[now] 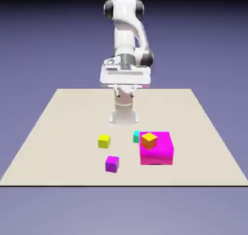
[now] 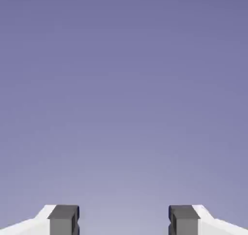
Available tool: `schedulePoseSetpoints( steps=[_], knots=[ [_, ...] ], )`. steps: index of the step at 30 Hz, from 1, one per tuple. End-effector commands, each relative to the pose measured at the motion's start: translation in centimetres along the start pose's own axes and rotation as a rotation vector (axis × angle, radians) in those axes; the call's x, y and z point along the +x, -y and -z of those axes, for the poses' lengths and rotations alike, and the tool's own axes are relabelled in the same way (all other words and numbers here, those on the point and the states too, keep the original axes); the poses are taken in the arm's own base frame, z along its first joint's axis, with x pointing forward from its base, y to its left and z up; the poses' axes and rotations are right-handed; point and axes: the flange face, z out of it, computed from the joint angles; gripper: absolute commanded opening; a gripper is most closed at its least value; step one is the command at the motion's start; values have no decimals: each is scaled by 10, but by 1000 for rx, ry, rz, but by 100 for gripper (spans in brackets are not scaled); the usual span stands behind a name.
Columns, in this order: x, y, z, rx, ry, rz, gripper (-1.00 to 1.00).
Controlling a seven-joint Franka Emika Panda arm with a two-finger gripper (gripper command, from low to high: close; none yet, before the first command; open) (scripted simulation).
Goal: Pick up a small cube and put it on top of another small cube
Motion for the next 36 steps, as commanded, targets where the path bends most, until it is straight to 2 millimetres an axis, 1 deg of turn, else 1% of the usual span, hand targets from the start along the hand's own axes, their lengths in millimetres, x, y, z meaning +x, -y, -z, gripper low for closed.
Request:
schedulePoseSetpoints(
  steps=[1, 8, 16, 23, 29, 36],
  knots=[
    [-9, -1, -5, -23, 23, -6, 0],
    [-71, -21, -40, -190, 183, -54, 0],
    [-144, -61, -69, -390, 364, -125, 0],
    [-204, -105, -82, -566, 515, -204, 0],
    [-252, -147, -82, -712, 636, -283, 0],
    [-263, -134, -86, -631, 692, -294, 0]
  ],
)
